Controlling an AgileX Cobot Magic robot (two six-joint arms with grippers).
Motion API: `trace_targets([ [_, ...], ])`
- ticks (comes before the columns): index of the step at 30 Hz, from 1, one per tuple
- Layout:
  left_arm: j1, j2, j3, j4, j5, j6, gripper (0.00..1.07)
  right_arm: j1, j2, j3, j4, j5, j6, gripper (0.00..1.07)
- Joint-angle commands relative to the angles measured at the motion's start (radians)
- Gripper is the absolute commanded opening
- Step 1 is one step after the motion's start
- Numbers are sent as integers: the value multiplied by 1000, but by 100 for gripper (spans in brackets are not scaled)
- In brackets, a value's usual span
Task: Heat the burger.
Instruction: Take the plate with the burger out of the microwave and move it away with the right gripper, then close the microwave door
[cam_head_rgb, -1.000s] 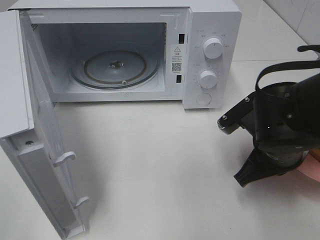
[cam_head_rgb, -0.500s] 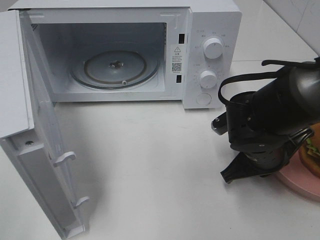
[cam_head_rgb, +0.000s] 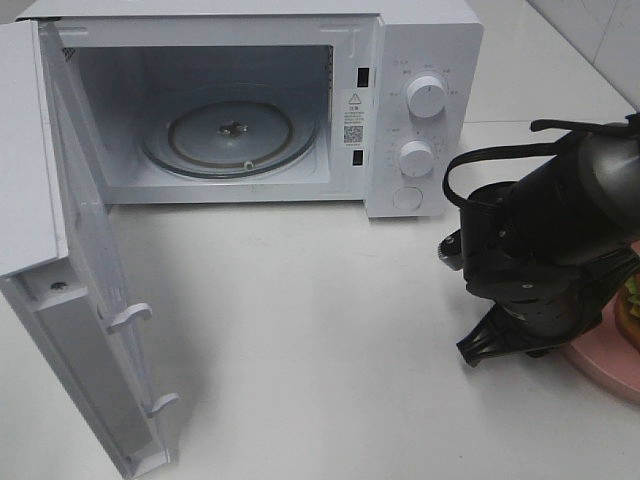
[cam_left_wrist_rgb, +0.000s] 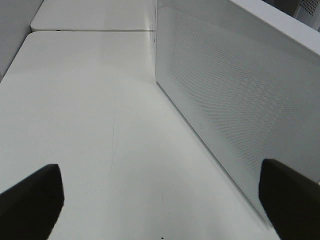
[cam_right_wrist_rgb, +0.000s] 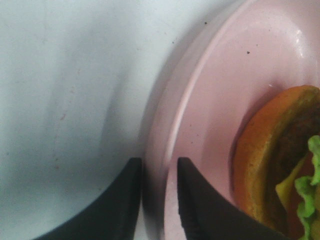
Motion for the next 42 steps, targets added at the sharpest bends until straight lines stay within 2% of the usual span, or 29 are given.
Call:
trace_targets([
  [1,4,-17,0,-6,0,1,98,-3,-27,-4,25,21,-43,46],
  [5,4,-17,0,-6,0,1,98,-1,-68,-4,59,27,-75,50],
  [15,4,-17,0,-6,0,1,98,-1,-298,-4,269,18,-317,51],
  [17,4,-17,0,-6,0,1,98,-1,-347,-4,319,17,-396,53],
  [18,4,-17,0,-6,0,1,98,-1,-403,-4,382,12,-463,55],
  [20,4,-17,0,-6,0,1,98,-1,-431,-4,407,10,-486,59],
  [21,4,-17,0,-6,0,1,98,-1,-487,-4,471,-3,-533,63],
  [25,4,-17,0,-6,0,1,98,-1,-586,-4,580,-13,-632,73],
  [30,4,-17,0,-6,0,1,98,-1,-710,-4,689,-12,-738,75],
  [35,4,-17,0,-6,0,1,98,-1,-825,-4,741,15,-822,75],
  [39,4,-17,0,-6,0,1,98,-1,-933,-4,738,70,-867,75],
  [42,4,-17,0,-6,0,1,98,-1,-955,-4,738,78,-876,75],
])
